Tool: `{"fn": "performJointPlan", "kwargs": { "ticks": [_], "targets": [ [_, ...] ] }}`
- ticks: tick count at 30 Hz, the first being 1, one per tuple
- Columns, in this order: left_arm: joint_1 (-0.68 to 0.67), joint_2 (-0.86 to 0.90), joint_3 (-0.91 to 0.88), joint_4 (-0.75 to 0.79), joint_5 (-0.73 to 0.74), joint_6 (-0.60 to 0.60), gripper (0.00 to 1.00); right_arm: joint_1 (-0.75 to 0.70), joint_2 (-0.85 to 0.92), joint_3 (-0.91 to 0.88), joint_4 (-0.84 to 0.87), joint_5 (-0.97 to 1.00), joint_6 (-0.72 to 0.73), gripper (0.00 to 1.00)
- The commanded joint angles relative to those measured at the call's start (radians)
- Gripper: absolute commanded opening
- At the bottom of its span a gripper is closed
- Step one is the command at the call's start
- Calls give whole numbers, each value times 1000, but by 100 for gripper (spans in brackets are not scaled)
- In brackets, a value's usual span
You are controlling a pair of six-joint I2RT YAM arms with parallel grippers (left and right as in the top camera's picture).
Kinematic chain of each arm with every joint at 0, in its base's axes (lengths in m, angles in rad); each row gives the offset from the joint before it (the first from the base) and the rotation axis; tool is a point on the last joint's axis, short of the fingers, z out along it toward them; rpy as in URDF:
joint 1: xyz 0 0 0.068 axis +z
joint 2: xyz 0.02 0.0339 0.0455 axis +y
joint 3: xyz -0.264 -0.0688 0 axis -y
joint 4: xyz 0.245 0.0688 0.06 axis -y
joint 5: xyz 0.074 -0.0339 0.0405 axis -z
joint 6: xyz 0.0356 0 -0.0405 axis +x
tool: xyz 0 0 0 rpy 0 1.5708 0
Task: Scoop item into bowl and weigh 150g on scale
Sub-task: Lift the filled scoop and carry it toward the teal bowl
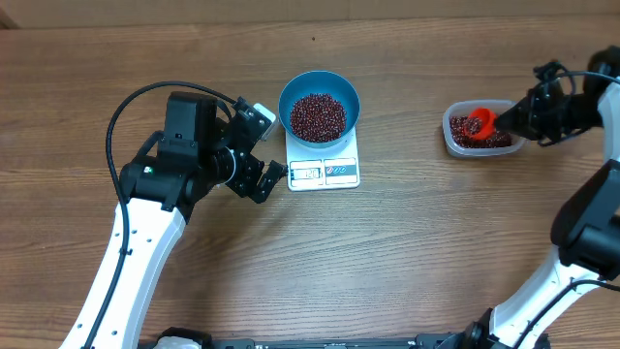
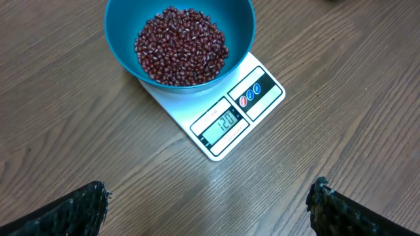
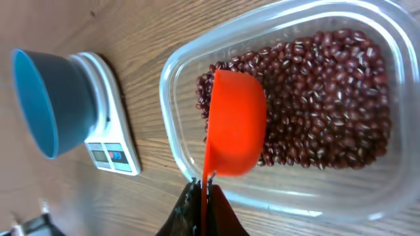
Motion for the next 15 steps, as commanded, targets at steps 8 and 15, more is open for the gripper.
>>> {"fn": "performJointPlan", "kwargs": {
  "ticks": [8,15],
  "targets": [
    [0,-4,10,0,-3,23,100,-70,4,29,-84,-224,-159,4],
    [0,-4,10,0,-3,23,100,-69,4,29,-105,-266,-161,4]
  ]
}}
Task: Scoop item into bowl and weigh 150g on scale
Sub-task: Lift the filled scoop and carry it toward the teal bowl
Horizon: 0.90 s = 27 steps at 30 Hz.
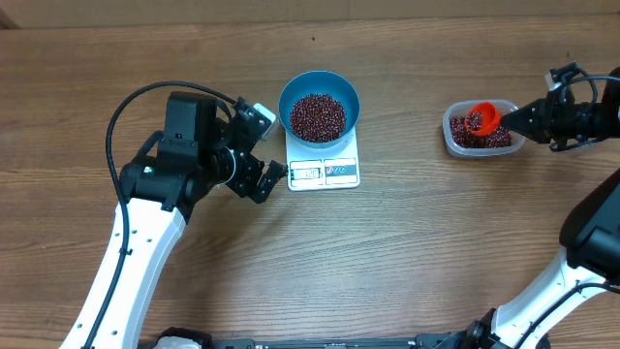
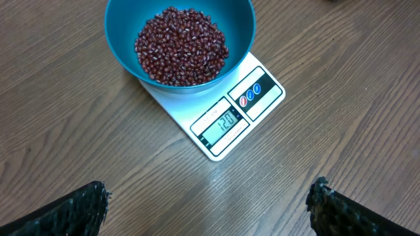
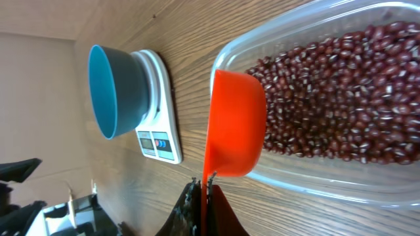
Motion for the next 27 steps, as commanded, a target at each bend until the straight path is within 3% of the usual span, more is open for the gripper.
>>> {"fn": "performJointPlan", "kwargs": {
  "ticks": [1,9,17,27],
  "targets": [
    [0,-3,10,0,-3,23,100,0,4,29,-2,-81,-24,4],
    [0,-3,10,0,-3,23,100,63,4,29,-13,-136,-23,4],
    [0,-3,10,0,-3,23,100,232,4,29,-13,-142,-14,4],
    [0,-3,10,0,-3,23,99,439,4,223,35,-100,100,4]
  ]
}}
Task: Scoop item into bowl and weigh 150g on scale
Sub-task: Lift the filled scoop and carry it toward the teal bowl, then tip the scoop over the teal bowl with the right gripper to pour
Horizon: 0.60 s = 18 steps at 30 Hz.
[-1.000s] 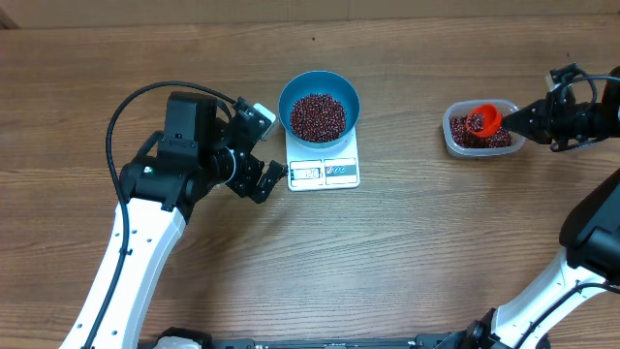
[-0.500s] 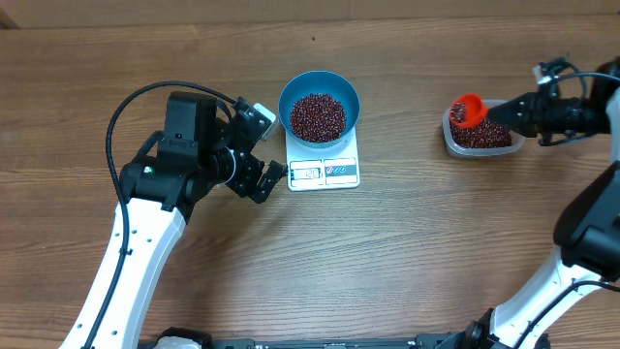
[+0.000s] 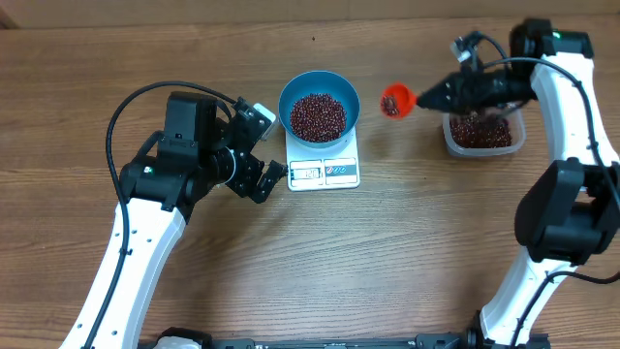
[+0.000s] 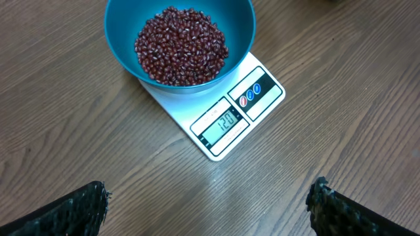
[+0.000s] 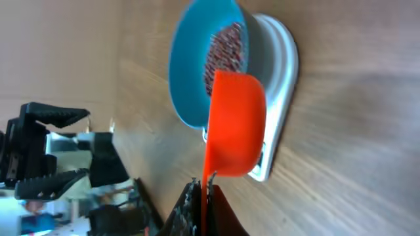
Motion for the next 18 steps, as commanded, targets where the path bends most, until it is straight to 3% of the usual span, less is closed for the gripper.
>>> {"fn": "performJointPlan", "kwargs": {
  "ticks": [1,7,18],
  "targets": [
    [0,-3,10,0,-3,23,100,61,0,94,37,31,75,4],
    [0,-3,10,0,-3,23,100,193,0,115,153,109,107,4],
    [0,-3,10,0,-3,23,100,394,0,124,312,486,103,4]
  ]
}}
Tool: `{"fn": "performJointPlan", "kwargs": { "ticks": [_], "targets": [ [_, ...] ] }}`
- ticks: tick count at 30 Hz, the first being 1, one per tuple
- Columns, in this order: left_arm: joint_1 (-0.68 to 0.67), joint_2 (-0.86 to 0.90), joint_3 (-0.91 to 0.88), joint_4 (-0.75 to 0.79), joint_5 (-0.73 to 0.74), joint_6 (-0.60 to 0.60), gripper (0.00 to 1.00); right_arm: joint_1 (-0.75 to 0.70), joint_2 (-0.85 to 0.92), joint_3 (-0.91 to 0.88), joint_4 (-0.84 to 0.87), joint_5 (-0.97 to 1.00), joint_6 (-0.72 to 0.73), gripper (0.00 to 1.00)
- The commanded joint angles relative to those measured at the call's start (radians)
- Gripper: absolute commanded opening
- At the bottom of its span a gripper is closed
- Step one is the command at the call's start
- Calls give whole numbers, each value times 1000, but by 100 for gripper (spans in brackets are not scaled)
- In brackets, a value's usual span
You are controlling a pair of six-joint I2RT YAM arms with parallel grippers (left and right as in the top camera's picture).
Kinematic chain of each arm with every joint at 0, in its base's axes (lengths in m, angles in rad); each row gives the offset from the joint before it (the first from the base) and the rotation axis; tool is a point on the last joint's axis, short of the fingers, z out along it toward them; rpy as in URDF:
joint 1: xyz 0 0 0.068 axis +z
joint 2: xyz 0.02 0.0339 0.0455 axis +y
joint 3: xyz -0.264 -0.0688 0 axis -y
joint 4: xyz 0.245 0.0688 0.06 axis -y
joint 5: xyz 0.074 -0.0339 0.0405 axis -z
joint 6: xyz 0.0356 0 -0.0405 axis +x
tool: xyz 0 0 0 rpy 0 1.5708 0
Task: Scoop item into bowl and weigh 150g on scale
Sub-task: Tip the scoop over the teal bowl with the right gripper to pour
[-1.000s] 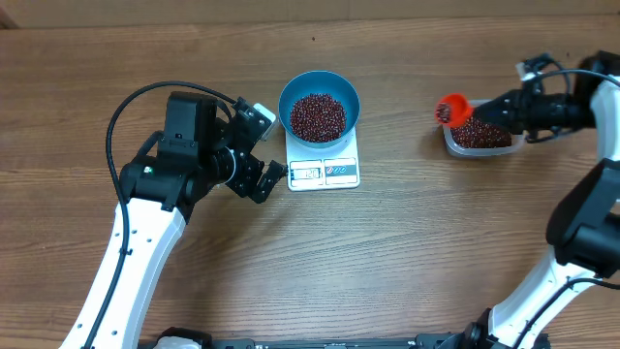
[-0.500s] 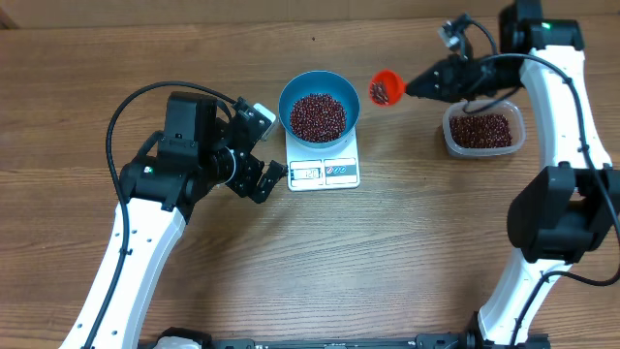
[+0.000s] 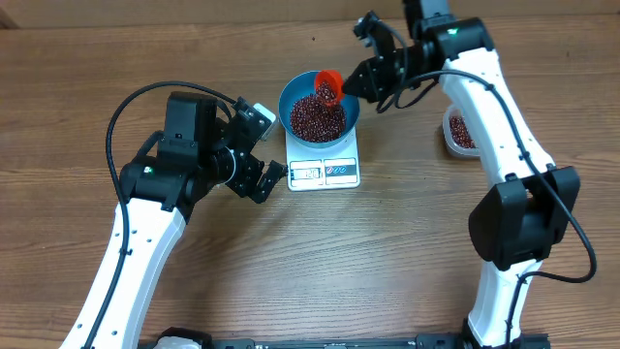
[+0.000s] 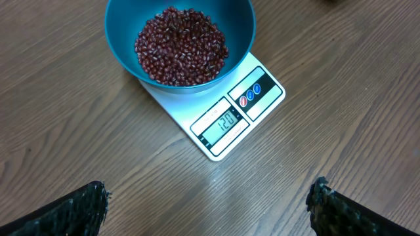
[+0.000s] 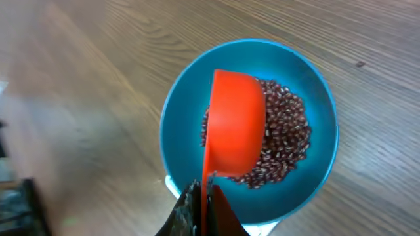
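Observation:
A blue bowl (image 3: pixel 344 101) of red beans (image 4: pixel 181 46) stands on the white scale (image 4: pixel 252 98), whose display (image 4: pixel 224 122) reads 120. My right gripper (image 5: pixel 205 190) is shut on the handle of the orange scoop (image 5: pixel 236 124), which hangs over the bowl (image 5: pixel 315 164). The scoop (image 3: pixel 328 84) is above the bowl's far rim in the overhead view; its contents are hidden. My left gripper (image 4: pixel 207 206) stands open with nothing between its fingers, on the near left of the scale.
A clear container of beans (image 3: pixel 456 133) sits at the right, partly behind my right arm (image 3: pixel 484 87). My left arm (image 3: pixel 184 160) stands left of the scale (image 3: pixel 325 172).
My right gripper has moved left with the scoop, from between the container and the bowl to over the bowl. The scale still reads 120. The left arm has not moved.
My right gripper held the scoop in the bean container. Then the scoop was raised at the container's edge, then out over the table towards the scale, and now it is above the bowl. The left gripper stayed open throughout.

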Motion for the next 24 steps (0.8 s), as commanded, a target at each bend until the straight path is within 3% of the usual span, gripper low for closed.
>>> {"fn": "performJointPlan", "kwargs": {
  "ticks": [1,5,24],
  "targets": [
    [0,-3,10,0,-3,23,100,33,0,40,6,138,-4,4],
    [0,-3,10,0,-3,23,99,62,0,61,6,226,-6,4],
    [0,-3,10,0,-3,23,100,107,-11,106,3,302,-87,4]
  ]
}}
